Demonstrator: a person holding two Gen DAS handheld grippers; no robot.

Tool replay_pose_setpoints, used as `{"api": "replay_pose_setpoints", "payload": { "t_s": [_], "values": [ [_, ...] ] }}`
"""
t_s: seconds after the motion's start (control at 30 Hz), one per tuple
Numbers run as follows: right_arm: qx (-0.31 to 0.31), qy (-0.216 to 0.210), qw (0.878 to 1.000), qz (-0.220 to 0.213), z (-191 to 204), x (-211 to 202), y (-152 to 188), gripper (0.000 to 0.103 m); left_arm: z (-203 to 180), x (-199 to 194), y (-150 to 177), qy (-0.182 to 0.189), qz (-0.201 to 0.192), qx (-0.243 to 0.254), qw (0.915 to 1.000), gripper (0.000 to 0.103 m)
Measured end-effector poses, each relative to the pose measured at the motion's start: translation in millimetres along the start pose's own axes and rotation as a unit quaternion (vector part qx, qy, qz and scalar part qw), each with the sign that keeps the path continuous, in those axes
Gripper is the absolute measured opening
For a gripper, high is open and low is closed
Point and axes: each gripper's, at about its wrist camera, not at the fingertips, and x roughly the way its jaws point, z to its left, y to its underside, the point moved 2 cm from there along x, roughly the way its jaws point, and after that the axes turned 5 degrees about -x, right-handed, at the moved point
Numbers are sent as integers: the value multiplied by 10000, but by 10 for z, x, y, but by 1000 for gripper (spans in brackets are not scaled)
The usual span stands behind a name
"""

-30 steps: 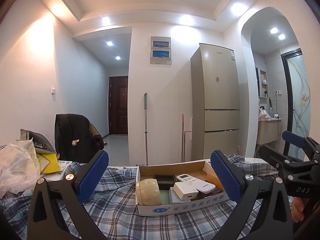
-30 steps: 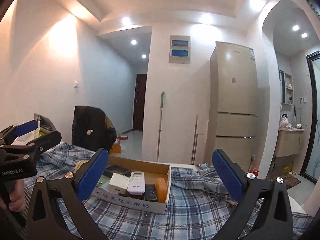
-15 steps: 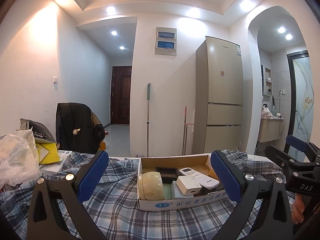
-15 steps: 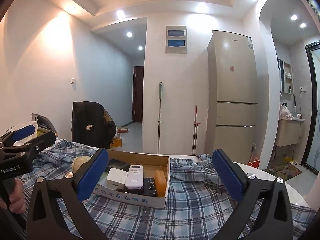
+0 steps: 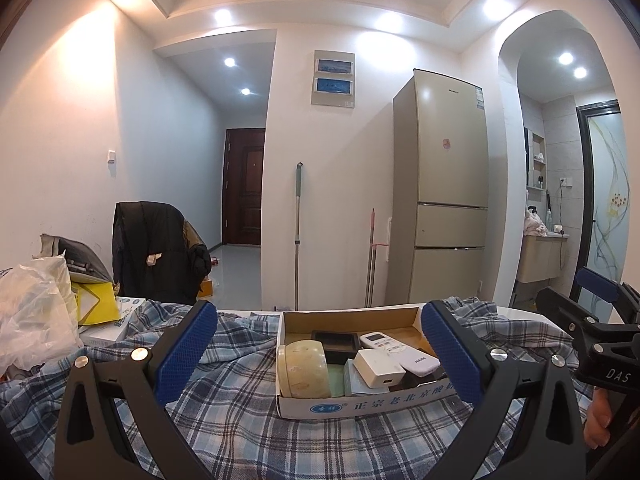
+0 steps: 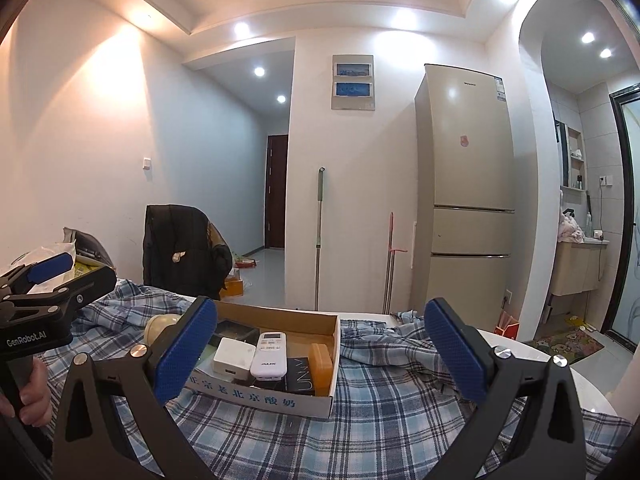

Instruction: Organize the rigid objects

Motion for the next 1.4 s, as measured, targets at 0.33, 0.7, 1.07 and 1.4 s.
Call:
{"api": "replay_pose_setpoints", "payload": {
  "t_s": [0.33,0.7,1.07,1.4],
  "values": [
    [8,16,10000,7,-4,-7,-12,103,0,17,-3,-9,39,14,10000,103],
    [-5,17,10000,-8,1,-10,-14,103,20,33,9,-17,118,-19,9999,103],
    [-7,15,10000,-9,2,-9,-12,103,30,31,10,-22,130,-16,9999,103],
    [-7,18,10000,-5,3,-8,-11,103,17,31,1,-23,114,-8,9999,103]
  ]
}}
